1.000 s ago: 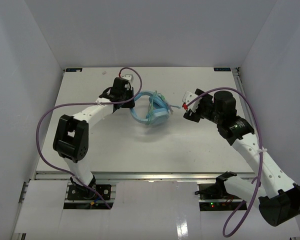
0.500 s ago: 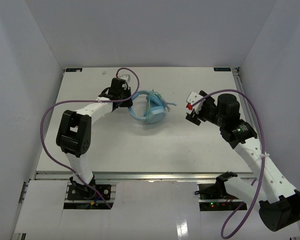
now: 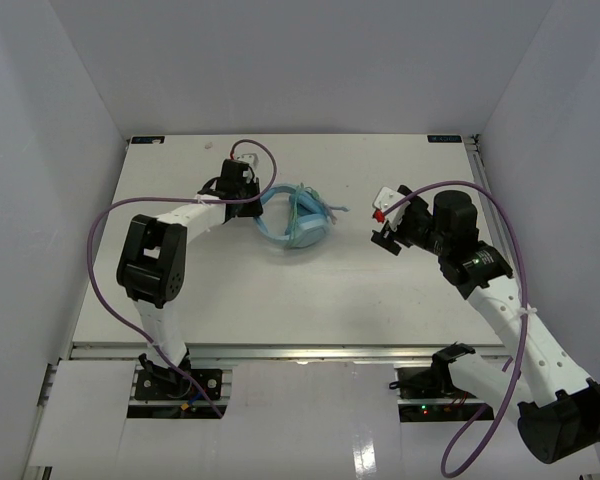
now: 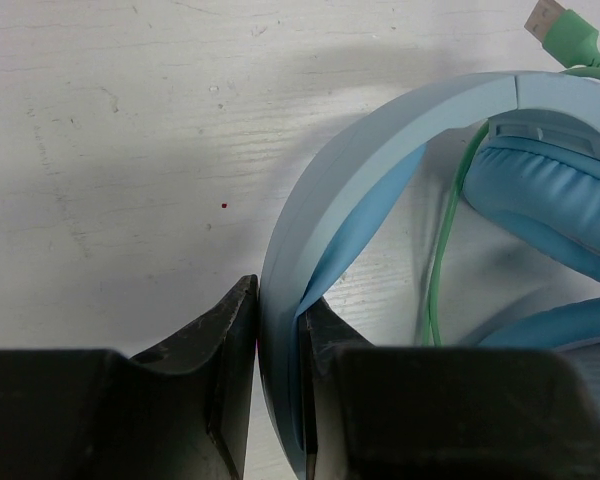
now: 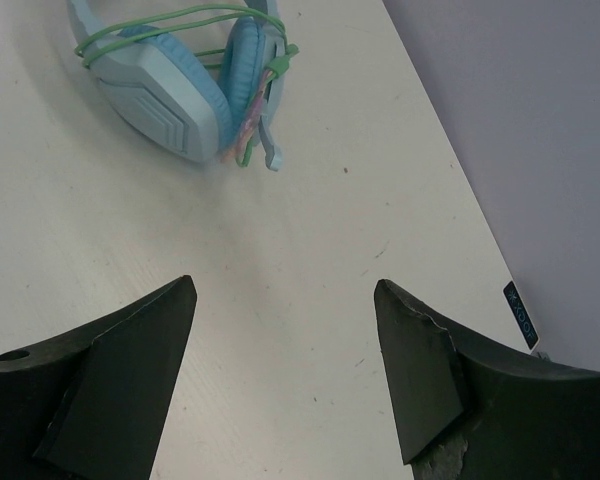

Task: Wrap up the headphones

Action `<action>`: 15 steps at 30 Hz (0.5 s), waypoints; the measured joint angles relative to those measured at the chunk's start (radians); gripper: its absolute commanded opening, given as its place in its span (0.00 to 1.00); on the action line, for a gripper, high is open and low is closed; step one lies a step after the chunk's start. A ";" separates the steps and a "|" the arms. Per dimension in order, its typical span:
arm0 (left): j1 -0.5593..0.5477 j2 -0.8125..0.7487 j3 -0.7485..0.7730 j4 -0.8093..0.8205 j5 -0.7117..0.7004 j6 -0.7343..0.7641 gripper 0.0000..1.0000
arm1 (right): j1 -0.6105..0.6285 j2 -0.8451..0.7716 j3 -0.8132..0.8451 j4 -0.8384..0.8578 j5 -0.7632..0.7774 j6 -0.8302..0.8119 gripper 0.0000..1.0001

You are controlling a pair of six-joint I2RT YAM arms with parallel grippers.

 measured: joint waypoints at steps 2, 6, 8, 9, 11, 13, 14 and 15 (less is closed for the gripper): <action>0.003 0.000 -0.005 0.006 0.000 -0.001 0.15 | 0.000 -0.002 0.000 0.000 -0.001 0.000 0.79; 0.005 0.000 -0.010 0.010 0.000 -0.001 0.25 | -0.001 -0.005 0.000 0.000 -0.001 0.002 0.79; 0.005 0.000 -0.010 0.010 0.000 -0.001 0.27 | -0.001 -0.005 0.000 0.000 -0.001 0.003 0.79; 0.006 0.000 -0.010 0.010 0.000 -0.001 0.30 | -0.001 -0.005 0.000 0.000 -0.002 0.004 0.79; 0.007 0.000 -0.010 0.010 0.000 -0.001 0.32 | -0.003 -0.006 0.000 0.000 -0.004 0.004 0.79; 0.008 0.000 -0.010 0.010 0.000 -0.003 0.35 | -0.006 -0.007 0.000 0.000 -0.004 0.004 0.79; 0.008 0.000 -0.010 0.011 0.002 -0.005 0.37 | -0.006 -0.009 0.000 0.000 -0.004 0.004 0.79; 0.009 0.000 -0.010 0.013 0.003 -0.008 0.38 | -0.007 -0.010 0.000 0.000 -0.004 0.004 0.79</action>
